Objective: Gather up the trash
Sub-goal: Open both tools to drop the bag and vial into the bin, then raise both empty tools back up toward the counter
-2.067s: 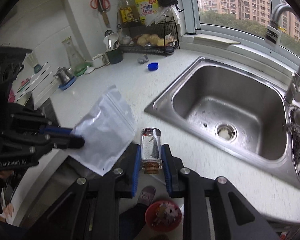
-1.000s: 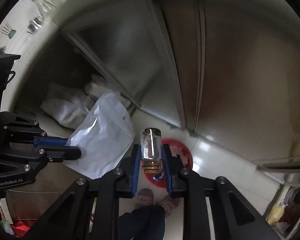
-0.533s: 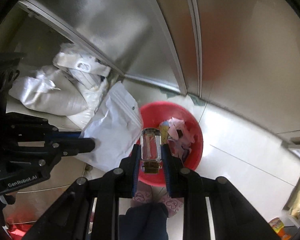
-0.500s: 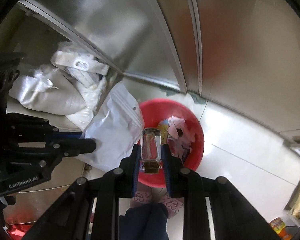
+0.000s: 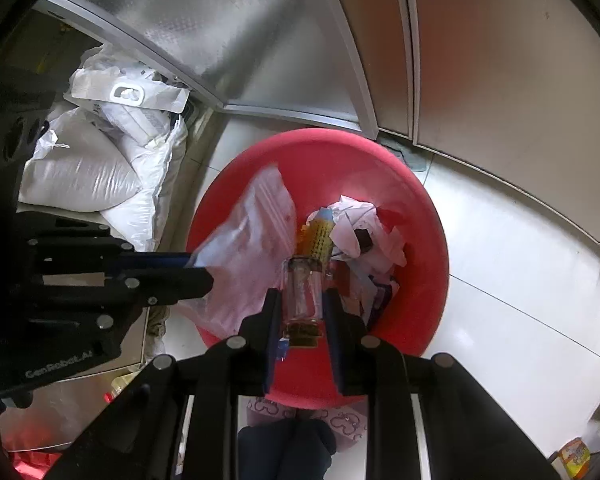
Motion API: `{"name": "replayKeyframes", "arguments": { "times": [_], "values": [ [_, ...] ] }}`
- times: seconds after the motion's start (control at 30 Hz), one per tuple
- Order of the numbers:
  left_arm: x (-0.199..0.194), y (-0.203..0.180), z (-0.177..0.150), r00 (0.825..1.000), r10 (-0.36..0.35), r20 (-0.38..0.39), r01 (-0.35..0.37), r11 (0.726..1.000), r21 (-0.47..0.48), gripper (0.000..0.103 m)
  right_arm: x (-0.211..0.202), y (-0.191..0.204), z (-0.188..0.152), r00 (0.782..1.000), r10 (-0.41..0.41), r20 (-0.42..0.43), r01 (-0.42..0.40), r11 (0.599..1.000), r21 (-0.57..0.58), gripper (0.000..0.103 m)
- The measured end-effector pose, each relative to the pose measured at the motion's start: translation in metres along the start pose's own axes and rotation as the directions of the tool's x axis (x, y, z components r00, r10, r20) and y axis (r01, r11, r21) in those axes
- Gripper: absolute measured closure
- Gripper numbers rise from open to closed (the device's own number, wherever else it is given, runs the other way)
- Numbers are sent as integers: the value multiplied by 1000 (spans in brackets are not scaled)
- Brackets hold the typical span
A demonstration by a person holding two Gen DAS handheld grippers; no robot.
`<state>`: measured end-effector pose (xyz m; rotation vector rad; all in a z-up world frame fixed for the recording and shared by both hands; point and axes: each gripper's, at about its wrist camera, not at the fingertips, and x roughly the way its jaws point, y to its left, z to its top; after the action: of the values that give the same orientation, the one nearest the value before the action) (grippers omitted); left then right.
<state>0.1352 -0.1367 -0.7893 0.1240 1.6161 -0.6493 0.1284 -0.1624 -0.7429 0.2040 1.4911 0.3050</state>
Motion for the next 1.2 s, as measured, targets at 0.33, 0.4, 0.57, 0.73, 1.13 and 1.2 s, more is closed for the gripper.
{"name": "replayKeyframes", "arguments": {
  "times": [0.33, 0.4, 0.57, 0.73, 1.13, 1.2],
  "values": [
    [14, 4, -1, 1000, -3, -7, 3, 1000, 2, 98, 10, -6, -9, 999, -37, -8, 37, 999, -20, 82],
    [12, 5, -1, 1000, -1, -4, 1, 1000, 1, 94, 10, -5, -10, 999, -40, -5, 40, 999, -23, 66],
    [3, 9, -3, 1000, -12, -2, 12, 999, -32, 72, 1, -6, -11, 999, -29, 30, 30, 999, -13, 43],
    [-18, 8, -9, 1000, -1, 9, 2, 999, -37, 56, -16, -2, -13, 998, -55, 28, 56, 998, -9, 37],
    [-152, -34, -25, 990, 58, 131, -49, 996, -69, 19, -125, 40, -18, 984, -133, 119, 128, 990, 52, 29],
    [-186, -44, -29, 983, 91, 158, -79, 994, -78, 10, -153, 52, -19, 979, -151, 138, 144, 988, 60, 23]
  ]
}}
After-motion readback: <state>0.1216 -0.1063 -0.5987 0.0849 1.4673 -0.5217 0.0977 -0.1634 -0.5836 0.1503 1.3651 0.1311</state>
